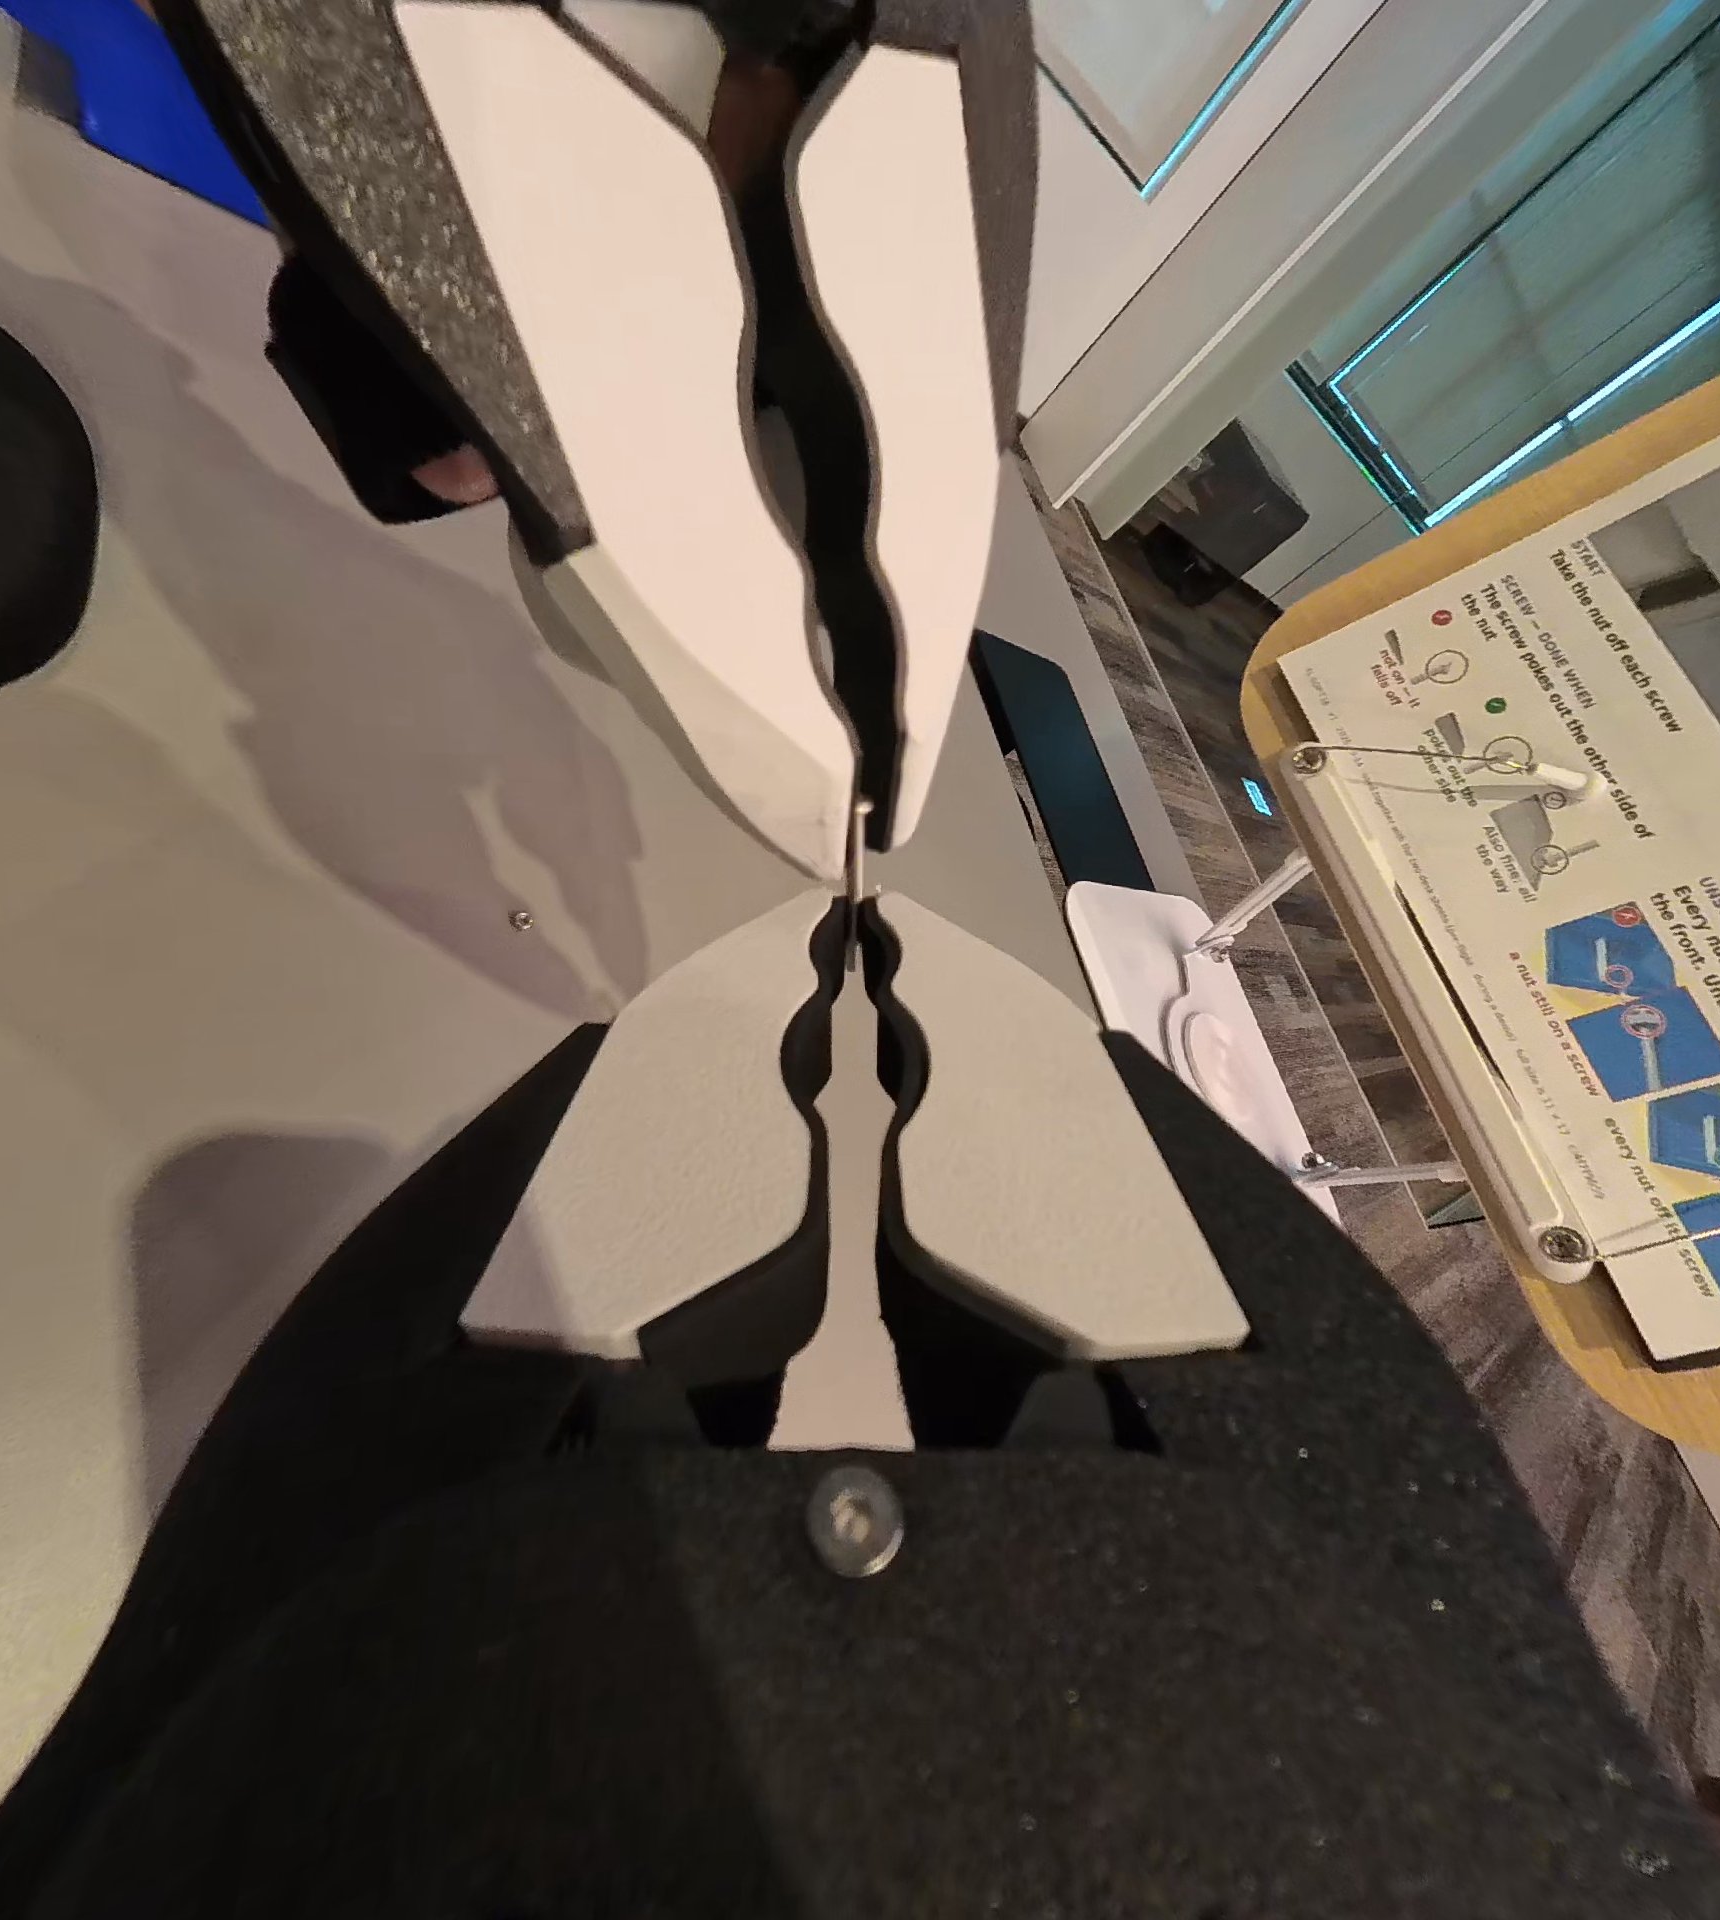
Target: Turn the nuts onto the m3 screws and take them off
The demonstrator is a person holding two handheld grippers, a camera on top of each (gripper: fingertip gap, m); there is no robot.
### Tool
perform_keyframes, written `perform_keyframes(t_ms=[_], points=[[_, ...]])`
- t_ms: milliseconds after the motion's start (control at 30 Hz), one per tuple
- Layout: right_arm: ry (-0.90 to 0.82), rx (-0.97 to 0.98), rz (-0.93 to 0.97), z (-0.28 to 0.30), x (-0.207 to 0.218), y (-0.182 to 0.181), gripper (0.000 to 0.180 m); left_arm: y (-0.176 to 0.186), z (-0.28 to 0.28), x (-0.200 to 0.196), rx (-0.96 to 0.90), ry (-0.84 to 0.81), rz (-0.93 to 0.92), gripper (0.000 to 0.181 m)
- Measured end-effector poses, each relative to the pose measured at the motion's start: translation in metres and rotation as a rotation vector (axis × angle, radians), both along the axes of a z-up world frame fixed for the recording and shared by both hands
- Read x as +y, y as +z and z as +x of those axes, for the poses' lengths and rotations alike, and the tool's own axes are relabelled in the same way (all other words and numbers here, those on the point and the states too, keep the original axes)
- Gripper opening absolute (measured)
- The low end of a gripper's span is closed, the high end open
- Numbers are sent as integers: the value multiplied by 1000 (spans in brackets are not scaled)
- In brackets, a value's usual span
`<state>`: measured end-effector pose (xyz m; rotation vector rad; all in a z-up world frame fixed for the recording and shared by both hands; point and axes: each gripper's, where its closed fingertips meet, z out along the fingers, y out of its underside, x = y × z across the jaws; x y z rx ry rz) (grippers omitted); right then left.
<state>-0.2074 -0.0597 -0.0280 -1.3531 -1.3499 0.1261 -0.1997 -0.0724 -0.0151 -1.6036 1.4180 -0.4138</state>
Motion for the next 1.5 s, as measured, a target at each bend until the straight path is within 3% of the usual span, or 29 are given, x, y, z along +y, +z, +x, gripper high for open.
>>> perform_keyframes(t_ms=[300, 433, 567, 667, 767, 900, 1133, 1500], points=[[-12, 3, 22, -1, 3, -1, 2, -3, -1, 2, -55, 8, -3, 4], [-52, 70, -11, 5, 10, 3, 14, 11, -7, 9, -147, 64, 77, 4], [-121, 266, -204, 16, 23, 9, 16, 26, -17, 13, -219, 125, 202, 4], [-145, 568, -460, 20, 29, 24, 16, 34, -21, 14, -261, 154, 266, 4], [-71, 829, -696, 18, 25, 40, 17, 42, -20, 15, -282, 170, 353, 4], [0, 1023, -863, 18, 20, 55, 20, 48, -9, 14, -284, 167, 459, 4], [38, 1191, -1066, 19, 18, 59, 27, 53, 3, 15, -296, 167, 525, 4], [159, 1290, -1200, 14, 12, 64, 16, 55, 12, 11, -317, 141, 545, 4]])
